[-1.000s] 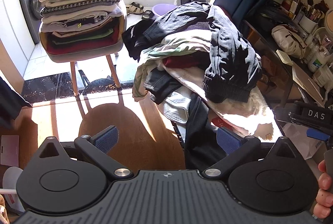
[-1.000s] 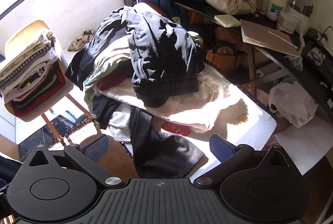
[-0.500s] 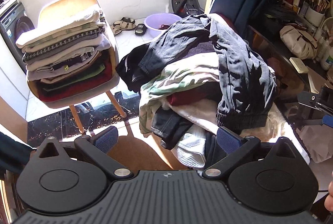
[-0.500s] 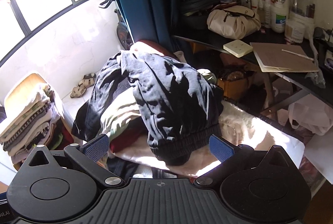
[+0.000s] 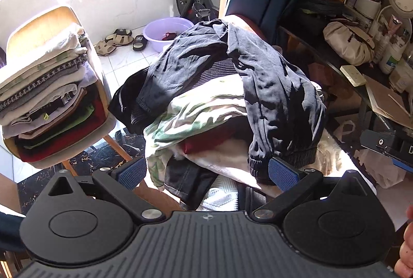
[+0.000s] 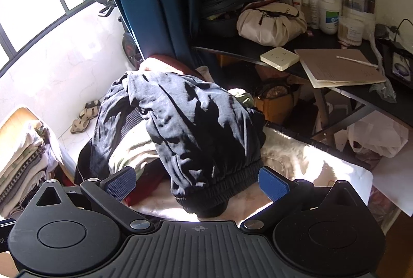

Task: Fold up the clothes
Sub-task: 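Lower both grippers onto the black garment atop the clothes pile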

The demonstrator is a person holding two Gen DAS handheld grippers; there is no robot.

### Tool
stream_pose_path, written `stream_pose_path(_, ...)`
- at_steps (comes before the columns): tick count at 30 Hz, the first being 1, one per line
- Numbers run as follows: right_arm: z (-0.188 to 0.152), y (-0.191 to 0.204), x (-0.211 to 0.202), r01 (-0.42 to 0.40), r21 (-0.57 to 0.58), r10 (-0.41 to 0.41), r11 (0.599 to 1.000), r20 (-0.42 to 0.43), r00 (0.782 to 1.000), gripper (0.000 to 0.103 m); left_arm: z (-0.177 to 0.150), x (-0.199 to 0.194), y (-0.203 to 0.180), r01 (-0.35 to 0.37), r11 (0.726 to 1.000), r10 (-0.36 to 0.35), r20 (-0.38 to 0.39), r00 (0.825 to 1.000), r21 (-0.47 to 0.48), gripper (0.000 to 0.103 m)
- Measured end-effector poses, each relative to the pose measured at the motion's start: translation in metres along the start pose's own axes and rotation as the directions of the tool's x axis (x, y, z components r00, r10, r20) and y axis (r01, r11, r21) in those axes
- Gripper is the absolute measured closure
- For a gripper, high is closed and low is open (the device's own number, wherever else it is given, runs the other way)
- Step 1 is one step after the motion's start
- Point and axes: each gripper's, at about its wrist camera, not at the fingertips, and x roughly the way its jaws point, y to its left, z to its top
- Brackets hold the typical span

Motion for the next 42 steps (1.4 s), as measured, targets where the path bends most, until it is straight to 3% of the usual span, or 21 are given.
stream_pose_path(10,-0.006,0.063,0.0,0.144,0.101,-0.151,0.984,0.065,0.986,0.001,0.053,0.027,0.044,0.101,0.982,-0.101,-0.01,0.995,0.16,0.0)
stream_pose_path(17,-0.012,0.131,0.007,0.264,0.132,-0.273,0.955,0.057,0.96,0.001,0.08,0.046,0.089,0.148,0.96,-0.142,-0.043,0.989,0.239,0.0)
stream_pose_path(23,-0.022,0.171,0.0,0.35,0.136,-0.361,0.927,0.071,0.93,0.001,0.085,0.06,0.113,0.227,0.937,-0.212,-0.086,0.974,0.267,0.0)
stream_pose_path(28,-0.037,0.183,-0.001,0.395,0.167,-0.407,0.904,0.048,0.912,0.001,0.079,0.074,0.121,0.272,0.915,-0.237,-0.149,0.96,0.296,0.0)
stream_pose_path(37,-0.054,0.181,0.002,0.43,0.224,-0.444,0.875,0.015,0.896,0.001,0.071,0.093,0.117,0.286,0.891,-0.214,-0.23,0.949,0.352,0.0)
stream_pose_path(39,-0.054,0.176,0.004,0.445,0.241,-0.462,0.862,0.013,0.887,0.001,0.074,0.095,0.114,0.278,0.889,-0.21,-0.214,0.954,0.363,0.0)
stream_pose_path(42,-0.049,0.164,0.005,0.481,0.268,-0.507,0.835,0.032,0.862,0.001,0.086,0.093,0.109,0.22,0.887,-0.189,-0.115,0.975,0.406,0.0)
